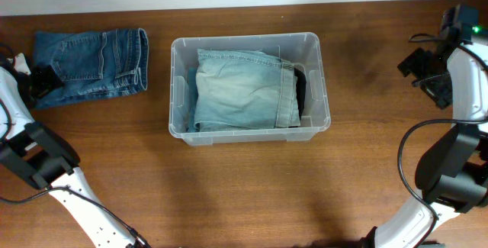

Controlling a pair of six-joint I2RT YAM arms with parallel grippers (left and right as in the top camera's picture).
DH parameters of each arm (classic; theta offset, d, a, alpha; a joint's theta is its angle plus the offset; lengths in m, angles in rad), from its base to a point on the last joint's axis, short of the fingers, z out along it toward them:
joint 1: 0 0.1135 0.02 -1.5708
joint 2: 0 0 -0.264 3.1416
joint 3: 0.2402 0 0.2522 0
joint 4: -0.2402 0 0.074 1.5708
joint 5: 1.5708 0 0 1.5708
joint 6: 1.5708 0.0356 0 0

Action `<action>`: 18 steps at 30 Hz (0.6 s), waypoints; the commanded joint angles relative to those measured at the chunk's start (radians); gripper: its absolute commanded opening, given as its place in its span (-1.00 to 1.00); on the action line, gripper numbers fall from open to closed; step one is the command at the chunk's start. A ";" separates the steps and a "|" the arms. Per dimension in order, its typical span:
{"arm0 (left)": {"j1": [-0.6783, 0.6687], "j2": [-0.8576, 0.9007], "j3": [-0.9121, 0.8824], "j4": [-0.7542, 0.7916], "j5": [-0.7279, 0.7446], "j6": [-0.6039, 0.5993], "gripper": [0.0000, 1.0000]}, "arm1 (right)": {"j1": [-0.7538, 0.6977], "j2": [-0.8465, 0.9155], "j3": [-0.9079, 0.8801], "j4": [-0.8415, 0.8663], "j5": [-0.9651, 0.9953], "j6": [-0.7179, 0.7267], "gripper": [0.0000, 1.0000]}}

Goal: Pack container
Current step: 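Grasp the folded dark-blue jeans' edge with left gripper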

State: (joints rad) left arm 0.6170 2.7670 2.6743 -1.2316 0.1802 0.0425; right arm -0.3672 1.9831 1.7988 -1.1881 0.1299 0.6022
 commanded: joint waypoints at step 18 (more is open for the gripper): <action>-0.030 0.083 -0.023 -0.134 0.256 0.012 0.74 | -0.006 0.005 0.000 0.000 0.013 0.009 0.97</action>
State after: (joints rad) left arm 0.6064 2.7682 2.6820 -1.3727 0.3702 0.0525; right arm -0.3672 1.9831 1.7988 -1.1885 0.1299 0.6014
